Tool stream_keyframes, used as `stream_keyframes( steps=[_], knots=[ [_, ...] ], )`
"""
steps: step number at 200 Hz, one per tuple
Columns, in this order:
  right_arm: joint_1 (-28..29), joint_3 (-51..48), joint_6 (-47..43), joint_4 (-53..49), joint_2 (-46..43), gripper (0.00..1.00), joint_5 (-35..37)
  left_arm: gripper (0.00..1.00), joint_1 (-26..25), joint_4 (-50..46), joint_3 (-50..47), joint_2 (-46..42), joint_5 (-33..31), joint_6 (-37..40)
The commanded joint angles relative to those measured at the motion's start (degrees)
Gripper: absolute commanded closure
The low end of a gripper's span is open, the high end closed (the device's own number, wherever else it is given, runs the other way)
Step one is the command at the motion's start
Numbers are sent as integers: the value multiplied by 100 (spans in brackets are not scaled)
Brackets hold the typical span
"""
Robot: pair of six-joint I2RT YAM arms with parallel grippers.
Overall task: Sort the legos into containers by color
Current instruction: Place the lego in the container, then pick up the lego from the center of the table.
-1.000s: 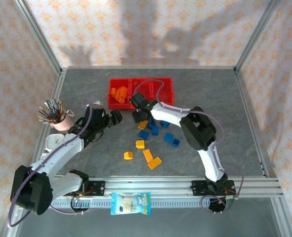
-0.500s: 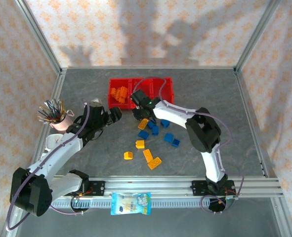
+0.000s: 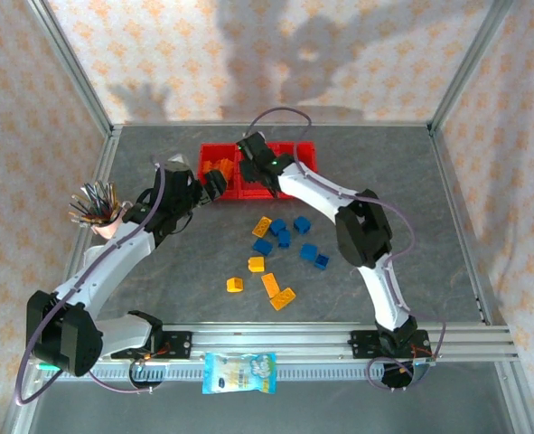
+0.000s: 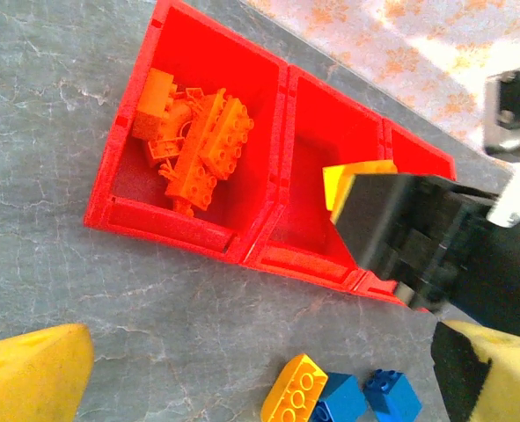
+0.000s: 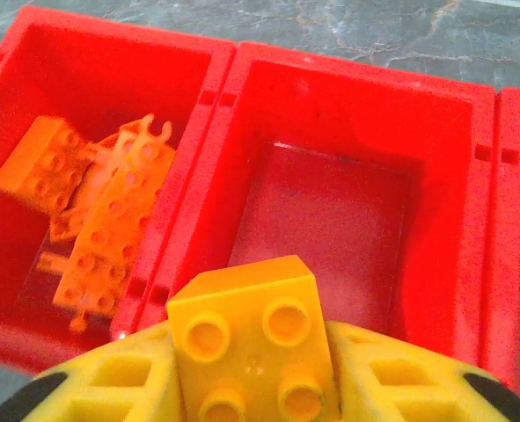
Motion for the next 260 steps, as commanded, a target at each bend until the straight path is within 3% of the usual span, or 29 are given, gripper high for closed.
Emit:
stream_keyframes(
  steps=[1, 39, 78, 113, 163, 201, 260],
  knots=[
    [-33, 521, -2, -116, 239, 49, 480, 1, 77, -221, 224, 33, -147, 91],
    [-65, 970, 55, -478, 235, 43, 356, 1, 91, -393, 327, -60, -191, 150],
    [67, -146, 773, -593, -628, 41, 121, 1, 87, -499, 208, -336, 53, 245],
    [519, -1269, 1940, -844, -1359, 35, 614, 1, 87, -584, -80, -692, 343, 374],
    [1190, -2382, 3612, -968, -1753, 31, 1047, 1, 92, -661, -631, -1018, 544, 293],
    [1345, -2861, 4423, -772, -1641, 31, 973, 1, 90, -566, -1028, -1217, 688, 268],
    [1476, -2400, 5232, -1095, -949, 35, 1052, 1, 95, -645, -1203, -1259, 569, 374]
  ],
)
